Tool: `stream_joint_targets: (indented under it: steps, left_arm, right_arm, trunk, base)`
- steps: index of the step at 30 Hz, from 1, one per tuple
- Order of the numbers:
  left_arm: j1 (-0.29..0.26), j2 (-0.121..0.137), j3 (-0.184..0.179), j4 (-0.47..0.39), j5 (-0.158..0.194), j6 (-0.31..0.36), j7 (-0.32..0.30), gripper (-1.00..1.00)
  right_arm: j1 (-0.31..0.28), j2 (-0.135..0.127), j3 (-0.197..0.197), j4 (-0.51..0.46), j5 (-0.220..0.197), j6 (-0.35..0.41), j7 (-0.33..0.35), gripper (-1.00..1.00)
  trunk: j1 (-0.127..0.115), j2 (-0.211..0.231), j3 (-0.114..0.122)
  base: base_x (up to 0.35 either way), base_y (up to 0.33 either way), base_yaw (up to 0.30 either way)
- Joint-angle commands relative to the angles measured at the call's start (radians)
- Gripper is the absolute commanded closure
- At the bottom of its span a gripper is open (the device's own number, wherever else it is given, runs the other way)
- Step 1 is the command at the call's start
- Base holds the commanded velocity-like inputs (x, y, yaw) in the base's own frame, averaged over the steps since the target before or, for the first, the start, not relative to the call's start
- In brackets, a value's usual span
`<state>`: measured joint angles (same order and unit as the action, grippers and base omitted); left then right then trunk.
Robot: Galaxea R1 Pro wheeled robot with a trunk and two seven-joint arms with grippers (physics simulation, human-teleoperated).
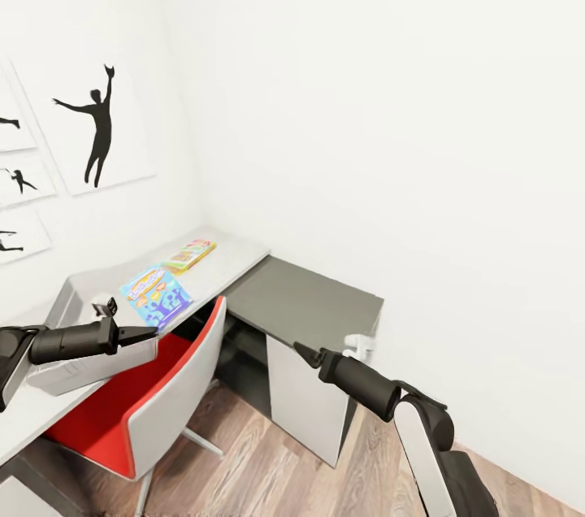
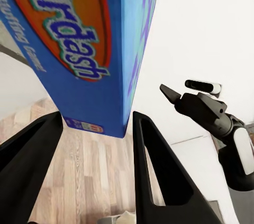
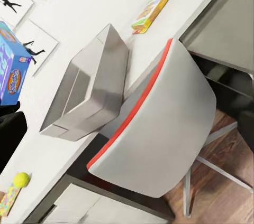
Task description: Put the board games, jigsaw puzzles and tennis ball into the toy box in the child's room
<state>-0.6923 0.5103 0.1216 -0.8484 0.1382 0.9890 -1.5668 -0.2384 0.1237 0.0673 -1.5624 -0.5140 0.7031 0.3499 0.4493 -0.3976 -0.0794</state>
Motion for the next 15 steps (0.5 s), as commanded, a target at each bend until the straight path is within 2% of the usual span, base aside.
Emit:
stream_joint_targets:
  steps: [1, 15]
  left_arm:
    - [-0.001, 0.0, 0.0, 0.0, 0.001, 0.011, -0.004, 1.0]
    - [-0.001, 0.0, 0.0, 0.0, 0.001, 0.011, -0.004, 1.0]
  right_arm:
    - [-0.001, 0.001, -0.001, -0.001, -0.001, 0.006, 0.002, -1.0]
    - [-0.001, 0.001, -0.001, -0.001, -0.001, 0.006, 0.002, -1.0]
  trunk:
    - [0.001, -0.002, -0.002]
    - [0.001, -0.002, -0.002]
  base:
    - [0.0, 0.0, 0.289]
    - [0.0, 0.0, 0.289]
